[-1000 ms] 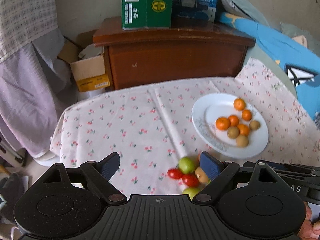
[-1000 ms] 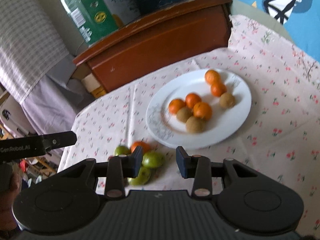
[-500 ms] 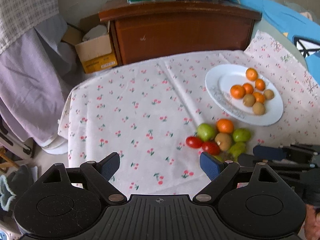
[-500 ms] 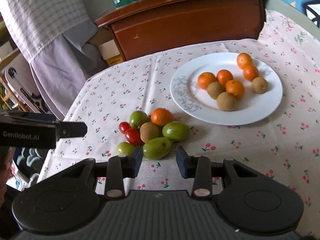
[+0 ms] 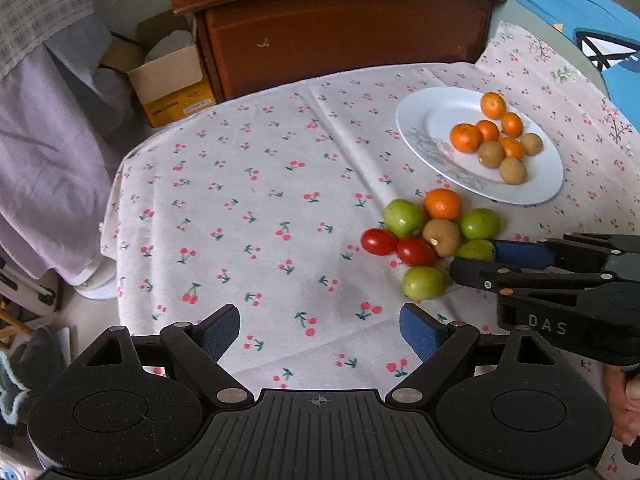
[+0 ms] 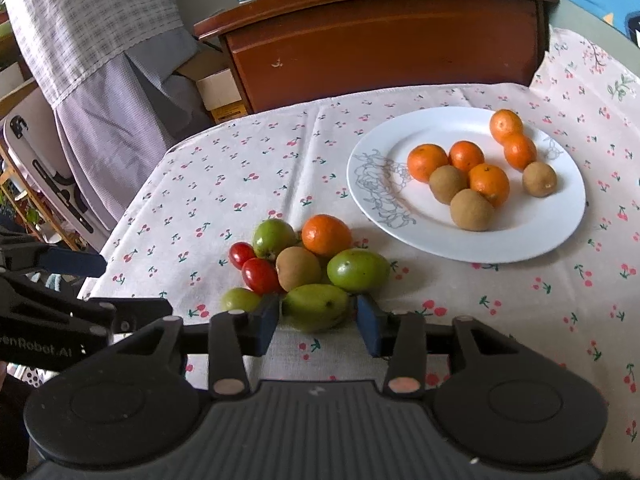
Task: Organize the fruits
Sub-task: 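Lower left gripper to a green fruit while right gripper approaches another green fruit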
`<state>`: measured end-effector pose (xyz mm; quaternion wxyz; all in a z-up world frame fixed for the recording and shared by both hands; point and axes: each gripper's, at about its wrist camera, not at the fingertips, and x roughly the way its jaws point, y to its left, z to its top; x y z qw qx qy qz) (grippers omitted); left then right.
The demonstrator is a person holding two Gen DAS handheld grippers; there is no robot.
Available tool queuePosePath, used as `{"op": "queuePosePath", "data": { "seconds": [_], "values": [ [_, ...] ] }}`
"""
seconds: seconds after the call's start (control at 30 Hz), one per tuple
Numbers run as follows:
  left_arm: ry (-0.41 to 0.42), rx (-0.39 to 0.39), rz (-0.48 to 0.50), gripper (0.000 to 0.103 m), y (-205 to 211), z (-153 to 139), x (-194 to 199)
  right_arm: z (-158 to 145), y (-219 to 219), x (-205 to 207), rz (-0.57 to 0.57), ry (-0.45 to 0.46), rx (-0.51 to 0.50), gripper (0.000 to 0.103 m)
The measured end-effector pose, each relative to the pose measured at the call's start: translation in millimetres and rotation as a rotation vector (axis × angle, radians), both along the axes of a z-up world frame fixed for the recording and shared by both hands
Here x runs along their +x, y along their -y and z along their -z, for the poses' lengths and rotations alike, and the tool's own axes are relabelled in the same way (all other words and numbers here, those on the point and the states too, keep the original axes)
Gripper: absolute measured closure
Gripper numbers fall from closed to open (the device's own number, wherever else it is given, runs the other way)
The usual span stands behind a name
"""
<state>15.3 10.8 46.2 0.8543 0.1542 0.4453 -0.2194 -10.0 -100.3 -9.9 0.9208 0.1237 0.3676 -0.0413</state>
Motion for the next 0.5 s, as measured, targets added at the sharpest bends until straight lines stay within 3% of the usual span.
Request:
{"op": "queuePosePath", "data": {
  "seconds": [0.5],
  "values": [
    [0.008, -0.093, 0.079, 0.015, 27.5, 7.3, -7.3, -15.2, 19.5, -27.0, 0.043, 0.025, 0.031, 0.066]
  ]
}}
